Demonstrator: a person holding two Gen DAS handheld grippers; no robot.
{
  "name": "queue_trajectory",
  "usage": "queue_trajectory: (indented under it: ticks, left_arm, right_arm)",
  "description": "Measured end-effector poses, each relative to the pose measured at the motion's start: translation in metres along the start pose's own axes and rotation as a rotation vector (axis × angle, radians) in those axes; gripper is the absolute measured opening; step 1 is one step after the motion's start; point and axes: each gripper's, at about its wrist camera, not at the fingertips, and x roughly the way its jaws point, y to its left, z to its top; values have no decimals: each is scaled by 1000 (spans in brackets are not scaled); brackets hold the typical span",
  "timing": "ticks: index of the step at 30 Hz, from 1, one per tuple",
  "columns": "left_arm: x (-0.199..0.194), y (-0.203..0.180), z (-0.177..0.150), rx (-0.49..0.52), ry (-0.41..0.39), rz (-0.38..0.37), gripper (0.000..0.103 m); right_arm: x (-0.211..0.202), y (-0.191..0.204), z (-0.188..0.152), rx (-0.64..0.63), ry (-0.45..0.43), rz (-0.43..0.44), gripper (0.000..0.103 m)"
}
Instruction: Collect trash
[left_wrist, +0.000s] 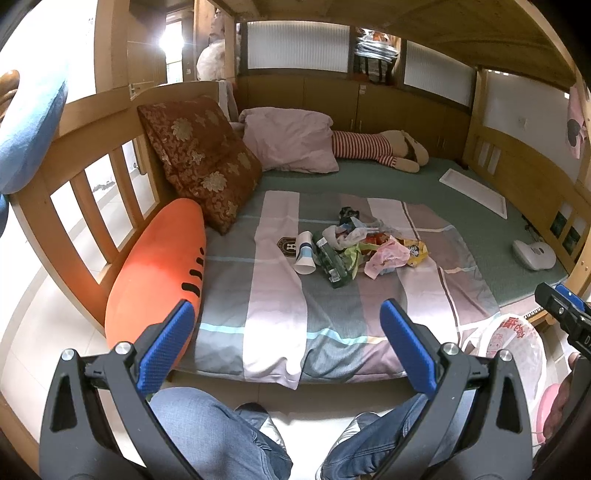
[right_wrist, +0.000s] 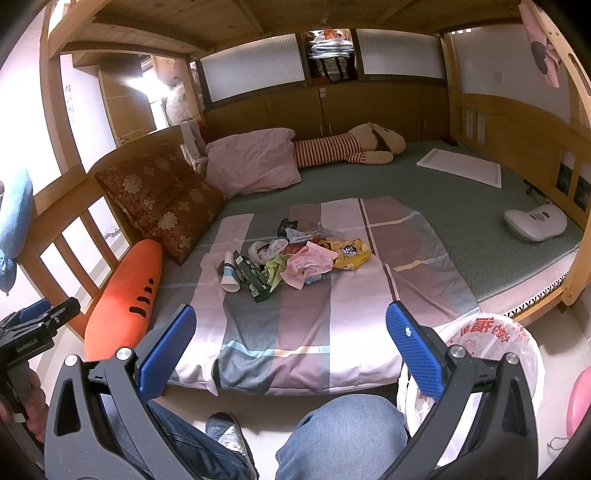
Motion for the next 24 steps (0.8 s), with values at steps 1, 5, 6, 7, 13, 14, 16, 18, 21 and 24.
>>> queue_trajectory:
  ticks: [1, 5, 6, 7, 13, 14, 16, 18, 21, 24]
  left_arm:
    - [0, 0, 0, 1, 1, 1, 100]
    - [0, 1, 0, 0, 2, 0, 100]
    - [0, 1, -1, 0, 1, 1, 100]
    - [0, 1, -1, 0, 1, 0, 100]
    - [0, -1, -3, 4, 6, 2, 100]
    - [0, -3, -4, 6, 7, 2, 100]
    - [0, -3, -5, 10, 6, 2, 100]
    - [1, -3, -5, 11, 6, 2, 100]
    - [1, -2, -4, 6, 10, 1, 100]
    - [3, -3, -6, 7, 14, 2, 100]
  right_arm:
    - [0, 0, 0, 1, -1, -1, 101]
    - [0, 0, 0, 2, 0, 1, 101]
    - [0, 0, 0, 0, -1, 0, 101]
    - [0, 0, 0, 0, -1, -1, 101]
    - [-1, -1, -1, 5, 2, 4, 101]
    - [0, -1, -1, 5, 2, 3, 101]
    - [0, -1, -1, 5, 3, 4, 101]
    - [0, -1, -1, 6, 3, 3, 101]
    - [1, -2, -2, 4, 4, 4, 101]
    - [1, -2, -3, 1, 12, -2, 101]
